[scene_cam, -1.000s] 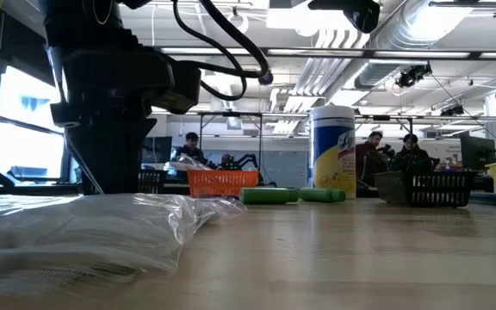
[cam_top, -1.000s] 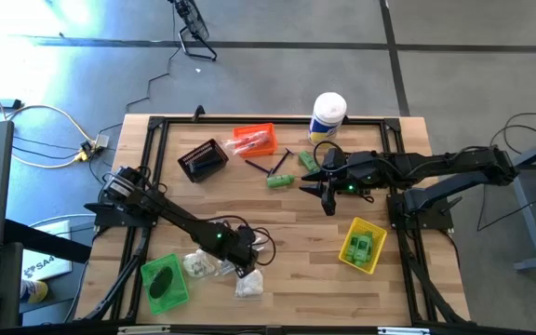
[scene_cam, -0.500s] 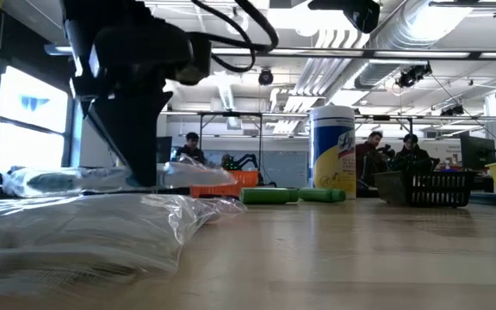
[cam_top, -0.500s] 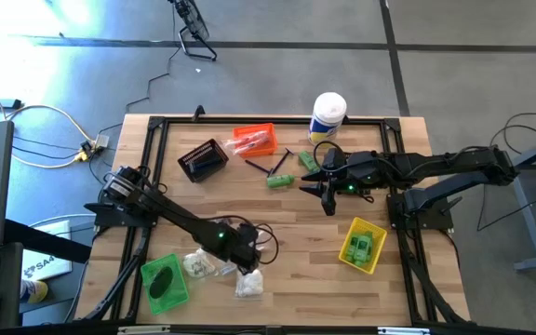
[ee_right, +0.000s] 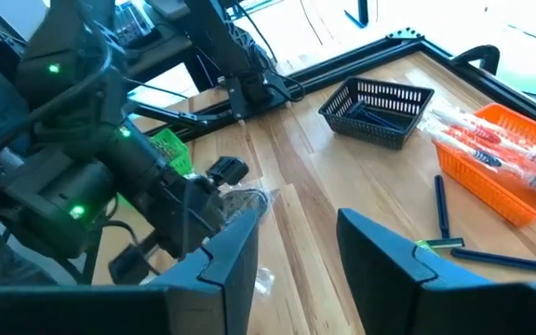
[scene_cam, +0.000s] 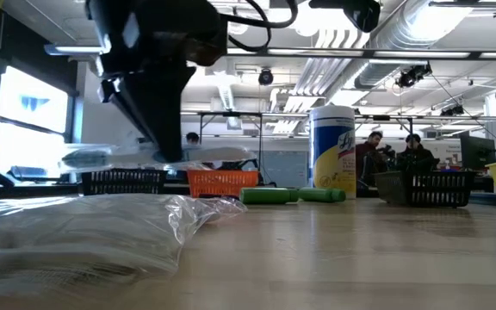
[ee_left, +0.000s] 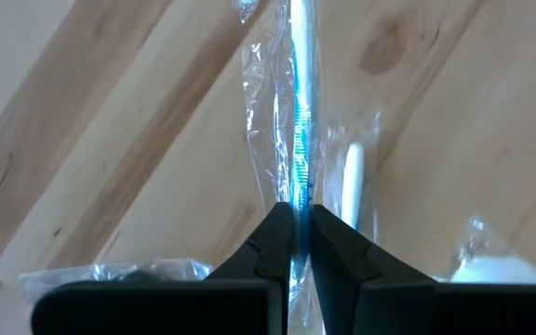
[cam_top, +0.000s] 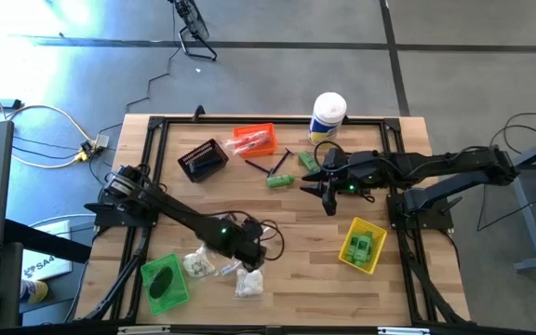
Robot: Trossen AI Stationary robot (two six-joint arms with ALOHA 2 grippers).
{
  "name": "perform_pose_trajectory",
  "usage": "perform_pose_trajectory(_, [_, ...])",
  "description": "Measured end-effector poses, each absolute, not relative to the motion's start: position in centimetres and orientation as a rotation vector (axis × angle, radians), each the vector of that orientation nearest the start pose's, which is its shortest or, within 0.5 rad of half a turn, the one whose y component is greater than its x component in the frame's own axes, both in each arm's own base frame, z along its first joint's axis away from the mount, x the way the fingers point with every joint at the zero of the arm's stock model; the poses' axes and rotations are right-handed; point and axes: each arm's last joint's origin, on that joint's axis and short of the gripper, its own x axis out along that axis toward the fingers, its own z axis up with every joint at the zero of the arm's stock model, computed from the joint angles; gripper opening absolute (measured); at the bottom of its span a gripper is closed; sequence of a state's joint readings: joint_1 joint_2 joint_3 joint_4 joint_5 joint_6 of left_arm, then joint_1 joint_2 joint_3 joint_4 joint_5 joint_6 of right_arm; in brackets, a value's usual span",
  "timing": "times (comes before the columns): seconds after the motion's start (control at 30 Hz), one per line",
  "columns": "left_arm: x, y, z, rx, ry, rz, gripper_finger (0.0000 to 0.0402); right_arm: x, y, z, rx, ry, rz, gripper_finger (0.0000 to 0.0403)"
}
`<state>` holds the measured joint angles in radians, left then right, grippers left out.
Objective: Pick & Place Travel size toiletries
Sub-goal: Put the blue toothbrush into the orange bin
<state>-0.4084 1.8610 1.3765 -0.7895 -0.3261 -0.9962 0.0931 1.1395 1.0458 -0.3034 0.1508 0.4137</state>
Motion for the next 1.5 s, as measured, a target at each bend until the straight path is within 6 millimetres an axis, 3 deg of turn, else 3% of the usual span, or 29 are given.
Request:
perform_pose_trajectory(0.37, [36.8, -9.3, 24.6, -0.411, 1.015, 0.57, 0.0022, 21.7, 1.5, 36.9, 0.314, 0.266, -0.064, 0.014])
perform_pose_trajectory(0.57, [37.8, -5.3, 27.5, -0.329, 0.969, 0.661, 0.0022, 19.4, 1.3, 38.4, 0.237, 0.189, -0.042, 0.014])
perform_pose_trajectory(0.8, [38.6, 0.8, 29.8, -0.263, 0.942, 0.71, 0.0022, 17.7, 1.2, 39.0, 0.217, 0.168, -0.038, 0.014])
perform_pose_trajectory(1.17, [37.0, 11.5, 30.1, -0.191, 1.023, 0.794, 0.0022, 17.4, 0.9, 38.7, 0.17, 0.198, -0.109, 0.014])
perform_pose_trajectory(1.5, [35.1, 18.1, 29.4, -0.26, 1.064, 0.736, 0.0022, 17.3, 0.5, 38.7, 0.149, 0.19, -0.268, 0.014])
